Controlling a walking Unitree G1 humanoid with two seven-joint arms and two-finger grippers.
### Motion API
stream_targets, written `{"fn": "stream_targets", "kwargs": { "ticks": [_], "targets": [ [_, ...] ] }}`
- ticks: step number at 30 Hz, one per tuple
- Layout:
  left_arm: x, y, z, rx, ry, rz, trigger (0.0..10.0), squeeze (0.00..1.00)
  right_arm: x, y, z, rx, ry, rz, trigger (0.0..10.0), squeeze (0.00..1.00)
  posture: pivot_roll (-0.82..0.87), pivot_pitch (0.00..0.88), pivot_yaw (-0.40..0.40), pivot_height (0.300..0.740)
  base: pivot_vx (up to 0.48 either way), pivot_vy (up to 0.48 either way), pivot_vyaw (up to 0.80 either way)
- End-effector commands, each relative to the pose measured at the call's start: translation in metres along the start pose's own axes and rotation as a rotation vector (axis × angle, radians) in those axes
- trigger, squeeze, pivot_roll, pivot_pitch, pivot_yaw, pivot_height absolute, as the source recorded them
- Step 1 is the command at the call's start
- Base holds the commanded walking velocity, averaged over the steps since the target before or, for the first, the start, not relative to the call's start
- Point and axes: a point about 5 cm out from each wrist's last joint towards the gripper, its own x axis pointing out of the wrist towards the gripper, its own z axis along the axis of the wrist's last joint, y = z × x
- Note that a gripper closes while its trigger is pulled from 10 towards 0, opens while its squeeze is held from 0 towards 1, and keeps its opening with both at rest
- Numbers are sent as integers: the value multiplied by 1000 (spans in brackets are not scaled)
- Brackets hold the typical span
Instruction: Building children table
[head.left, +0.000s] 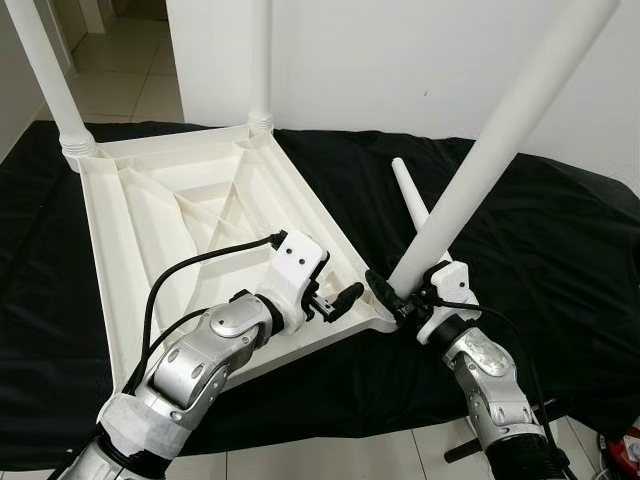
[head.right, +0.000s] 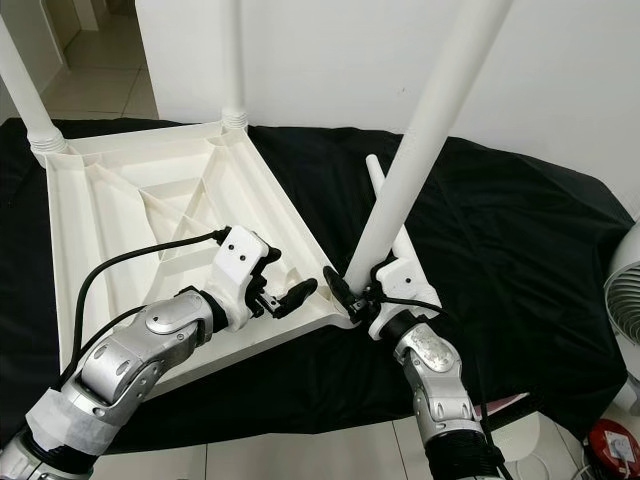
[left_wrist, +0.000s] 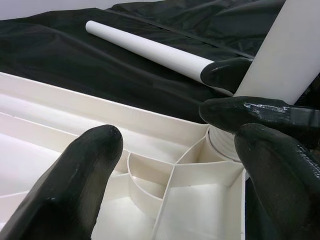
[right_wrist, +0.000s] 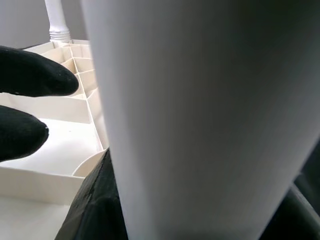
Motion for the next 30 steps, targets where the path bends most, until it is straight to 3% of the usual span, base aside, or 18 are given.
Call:
{"fn": "stream_targets", "kwargs": {
  "ticks": [1, 16, 19, 28, 30],
  "targets": [
    [0, -8, 6, 13, -12, -127, 10000, 0, -13, 3, -37, 127, 182, -34, 10000, 0, 49, 85, -79, 740, 0, 0, 0],
    [1, -6, 8, 26, -14, -124, 10000, 0, 2, -9, -43, 168, 304, -85, 10000, 0, 55, 77, -78, 740, 0, 0, 0],
    [1, -6, 10, 27, -18, -123, 10000, 0, 6, -11, -44, 224, 323, -107, 10000, 0, 58, 75, -81, 740, 0, 0, 0],
    [0, -7, 9, 29, -17, -124, 10000, 0, 14, -5, -37, 161, 261, -124, 10000, 0, 63, 70, -87, 740, 0, 0, 0],
    [0, -8, 8, 30, -14, -126, 10000, 0, 20, 8, -32, 181, 196, -160, 10000, 0, 64, 67, -90, 740, 0, 0, 0]
  ]
}}
